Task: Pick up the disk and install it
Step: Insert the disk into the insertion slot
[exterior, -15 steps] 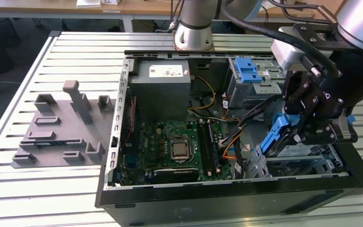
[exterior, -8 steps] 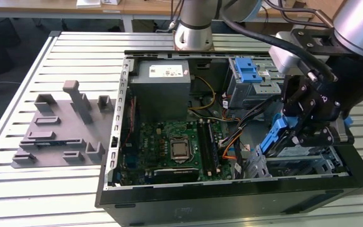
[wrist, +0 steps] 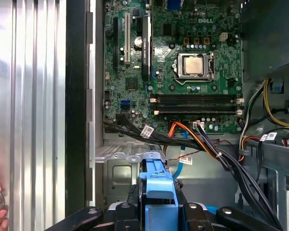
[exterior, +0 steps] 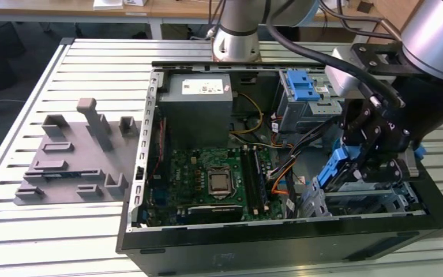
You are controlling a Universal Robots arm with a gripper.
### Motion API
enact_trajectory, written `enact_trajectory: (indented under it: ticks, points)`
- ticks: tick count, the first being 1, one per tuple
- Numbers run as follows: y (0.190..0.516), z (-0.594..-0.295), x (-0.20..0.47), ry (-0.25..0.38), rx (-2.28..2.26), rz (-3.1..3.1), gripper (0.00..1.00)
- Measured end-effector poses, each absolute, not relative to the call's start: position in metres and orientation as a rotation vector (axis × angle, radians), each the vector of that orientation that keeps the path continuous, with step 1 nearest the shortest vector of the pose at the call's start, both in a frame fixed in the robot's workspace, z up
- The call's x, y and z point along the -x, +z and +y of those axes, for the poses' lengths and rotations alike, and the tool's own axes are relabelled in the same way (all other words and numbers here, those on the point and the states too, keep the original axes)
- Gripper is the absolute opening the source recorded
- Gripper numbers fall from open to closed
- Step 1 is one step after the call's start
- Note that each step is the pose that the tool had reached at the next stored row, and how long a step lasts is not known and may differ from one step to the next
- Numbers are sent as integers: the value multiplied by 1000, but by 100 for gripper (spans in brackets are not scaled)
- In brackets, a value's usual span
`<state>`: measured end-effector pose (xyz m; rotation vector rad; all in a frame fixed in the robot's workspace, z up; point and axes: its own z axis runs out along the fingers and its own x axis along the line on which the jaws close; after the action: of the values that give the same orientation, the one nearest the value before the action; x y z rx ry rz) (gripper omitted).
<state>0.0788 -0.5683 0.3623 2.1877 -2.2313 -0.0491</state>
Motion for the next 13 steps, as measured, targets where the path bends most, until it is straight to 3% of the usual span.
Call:
enact_trajectory:
  ticks: [13]
  points:
    - [354, -568, -79, -49, -2188, -2231, 44]
